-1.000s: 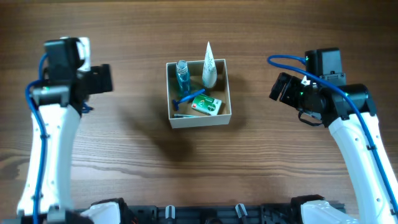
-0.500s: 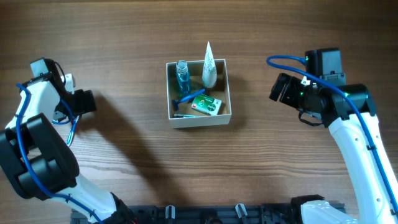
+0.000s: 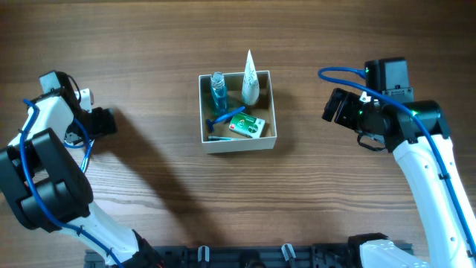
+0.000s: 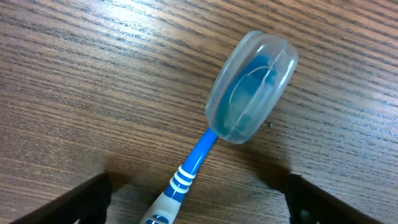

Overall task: Pack container
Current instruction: 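Grasp the blue toothbrush by its handle with the left gripper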

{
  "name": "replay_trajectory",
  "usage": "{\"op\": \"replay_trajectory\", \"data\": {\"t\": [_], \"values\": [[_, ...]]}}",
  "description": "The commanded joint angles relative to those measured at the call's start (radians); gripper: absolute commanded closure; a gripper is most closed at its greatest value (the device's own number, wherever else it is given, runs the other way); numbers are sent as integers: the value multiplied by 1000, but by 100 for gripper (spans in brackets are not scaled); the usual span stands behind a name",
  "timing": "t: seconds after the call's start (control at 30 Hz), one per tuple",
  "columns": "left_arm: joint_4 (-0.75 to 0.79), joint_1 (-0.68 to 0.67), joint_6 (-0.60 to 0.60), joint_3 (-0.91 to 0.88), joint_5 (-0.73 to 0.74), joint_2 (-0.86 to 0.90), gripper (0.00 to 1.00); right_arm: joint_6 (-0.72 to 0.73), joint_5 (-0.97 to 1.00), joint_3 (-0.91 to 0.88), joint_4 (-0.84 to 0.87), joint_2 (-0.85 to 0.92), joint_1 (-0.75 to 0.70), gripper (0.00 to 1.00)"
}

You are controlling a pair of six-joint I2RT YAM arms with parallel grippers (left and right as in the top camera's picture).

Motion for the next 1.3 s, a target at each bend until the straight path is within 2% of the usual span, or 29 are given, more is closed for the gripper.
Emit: {"op": "replay_trajectory", "data": {"t": [0.0,0.17,0.27,0.3,0.53,0.63,0.67,0.73,0.87,0.9,1.0,1.07,1.1,1.27], "values": [[-5,5,14,-9,7,34,30,-11,-13,-5,-2,11,-3,0],[-5,5,14,-9,8,34,63,-12,-13,-5,-2,11,-3,0],[-5,5,14,-9,8,34,78,-12,-13,-5,-2,11,-3,0],[-5,5,14,-9,8,34,79,-12,-13,-5,-2,11,-3,0],[-8,5,14,-9,8,34,91,-12,-13,-5,-2,11,-3,0],[-9,5,14,-9,8,34,92,-12,-13,-5,-2,11,-3,0],[-9,5,14,-9,8,34,90,-12,-13,-5,-2,11,-3,0],[-16,5,2,-9,8,34,67,-12,-12,-5,-2,11,-3,0],[-51,5,-16,-9,8,34,60,-12,-12,-5,0,11,-3,0],[-55,5,-16,-9,8,34,62,-11,-13,-5,2,11,-3,0],[-75,5,-16,-9,8,34,80,-12,-12,-5,1,11,-3,0],[-77,5,-16,-9,8,34,85,-12,-12,-5,2,11,-3,0],[-77,5,-16,-9,8,34,90,-12,-12,-5,2,11,-3,0],[-71,5,-16,-9,8,34,96,-12,-13,-5,1,11,-3,0]]}}
